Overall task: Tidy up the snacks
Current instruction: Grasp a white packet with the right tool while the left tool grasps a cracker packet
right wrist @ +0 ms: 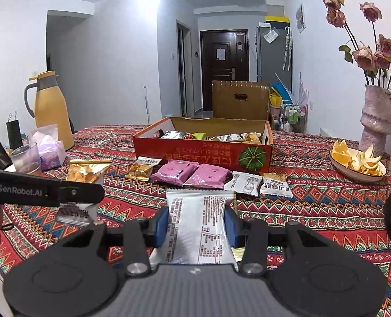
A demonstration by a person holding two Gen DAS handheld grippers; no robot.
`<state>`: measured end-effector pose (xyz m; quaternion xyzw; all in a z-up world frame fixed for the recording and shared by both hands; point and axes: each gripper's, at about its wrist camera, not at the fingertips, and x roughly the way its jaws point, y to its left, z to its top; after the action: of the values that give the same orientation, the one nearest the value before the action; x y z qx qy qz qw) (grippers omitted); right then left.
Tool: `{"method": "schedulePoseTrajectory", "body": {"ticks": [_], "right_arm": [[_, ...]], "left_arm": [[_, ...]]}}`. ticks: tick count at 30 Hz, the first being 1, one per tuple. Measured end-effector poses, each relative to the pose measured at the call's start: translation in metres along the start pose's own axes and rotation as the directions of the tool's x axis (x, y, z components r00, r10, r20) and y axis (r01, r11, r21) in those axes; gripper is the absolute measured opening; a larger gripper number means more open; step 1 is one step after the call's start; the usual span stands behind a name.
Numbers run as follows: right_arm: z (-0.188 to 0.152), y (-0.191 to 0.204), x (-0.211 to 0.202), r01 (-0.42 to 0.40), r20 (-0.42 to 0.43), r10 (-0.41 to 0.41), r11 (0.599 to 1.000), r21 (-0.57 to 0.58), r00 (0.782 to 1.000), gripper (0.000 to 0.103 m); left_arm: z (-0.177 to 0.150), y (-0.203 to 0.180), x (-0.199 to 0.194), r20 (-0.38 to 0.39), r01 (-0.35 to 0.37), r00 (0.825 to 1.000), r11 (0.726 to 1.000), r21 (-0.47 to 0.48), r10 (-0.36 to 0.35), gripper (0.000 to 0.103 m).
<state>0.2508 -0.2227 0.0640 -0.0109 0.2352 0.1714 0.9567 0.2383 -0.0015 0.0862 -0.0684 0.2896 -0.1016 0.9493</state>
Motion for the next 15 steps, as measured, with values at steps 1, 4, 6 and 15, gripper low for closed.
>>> {"method": "schedulePoseTrajectory", "body": {"ticks": [1,4,6,15], "right_arm": [[0.001,-0.001,0.002,0.001,0.000,-0.001,1.000,0.002,1.000,0.043],[0.007,-0.005,0.011,0.003,0.002,-0.003,1.000,0.001,1.000,0.043],[0.014,-0.009,0.019,0.003,0.007,-0.003,1.000,-0.005,1.000,0.043],[0.076,-0.032,0.089,-0.053,0.038,0.054,0.998,-0.020,0.998,0.043]], "left_arm": [[0.002,0.000,0.003,0.000,0.000,1.000,1.000,0.003,0.000,0.046],[0.011,0.000,0.013,0.002,0.003,1.000,1.000,0.012,-0.003,0.046],[0.023,0.002,0.022,0.012,0.005,1.000,1.000,0.019,-0.005,0.046],[0.097,0.013,0.084,0.080,0.008,0.997,0.998,0.059,-0.012,0.046]]}}
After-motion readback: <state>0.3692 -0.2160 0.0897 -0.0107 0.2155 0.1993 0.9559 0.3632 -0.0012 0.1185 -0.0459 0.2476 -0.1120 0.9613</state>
